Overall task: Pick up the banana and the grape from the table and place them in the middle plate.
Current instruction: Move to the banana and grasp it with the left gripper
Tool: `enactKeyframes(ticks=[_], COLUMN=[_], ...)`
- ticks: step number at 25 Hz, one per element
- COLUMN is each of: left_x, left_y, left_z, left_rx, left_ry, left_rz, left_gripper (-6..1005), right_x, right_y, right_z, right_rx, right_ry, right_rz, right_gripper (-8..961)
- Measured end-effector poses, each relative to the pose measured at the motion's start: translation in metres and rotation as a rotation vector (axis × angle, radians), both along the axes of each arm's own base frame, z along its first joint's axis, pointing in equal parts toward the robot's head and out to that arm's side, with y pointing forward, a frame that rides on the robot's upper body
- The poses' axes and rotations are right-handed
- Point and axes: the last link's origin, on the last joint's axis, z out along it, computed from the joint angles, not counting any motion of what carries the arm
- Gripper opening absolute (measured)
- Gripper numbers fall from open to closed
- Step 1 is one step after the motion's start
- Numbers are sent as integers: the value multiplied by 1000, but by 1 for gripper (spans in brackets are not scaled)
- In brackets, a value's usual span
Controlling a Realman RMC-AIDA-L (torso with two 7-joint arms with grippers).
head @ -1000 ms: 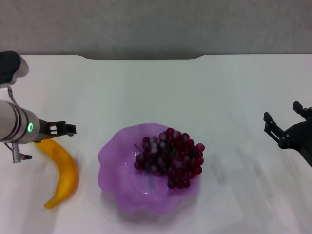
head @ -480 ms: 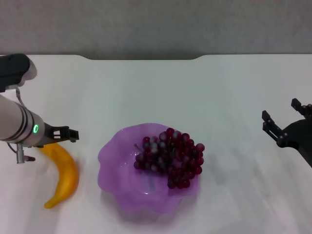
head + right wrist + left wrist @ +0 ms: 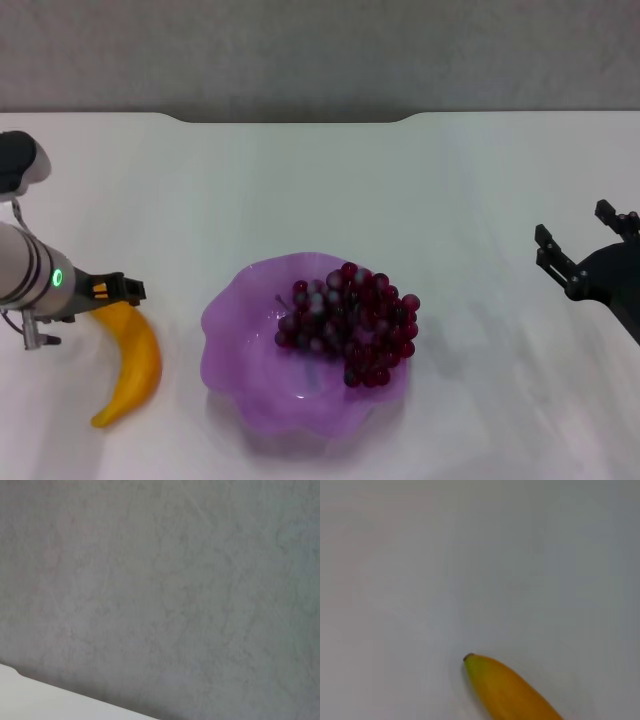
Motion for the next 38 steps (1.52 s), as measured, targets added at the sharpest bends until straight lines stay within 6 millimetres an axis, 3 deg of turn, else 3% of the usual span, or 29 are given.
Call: enactKeyframes(ticks=[23,37,38], left_x=[-13,-15,-15], left_y=[-1,1,1], left_z=[-16,-18,-18], left_rx=[-32,-55,-53], left_ry=[-58,-85,-86], left_rz=[25,13,12], left_gripper=[891,836,797], right_x=[-1,-1,-1], right_y=[1,1,1], right_z=[0,0,0], right_rx=[0,0,0], right_ry=[-1,0,0], right_rz=[4,4,4], right_gripper=[818,818,818])
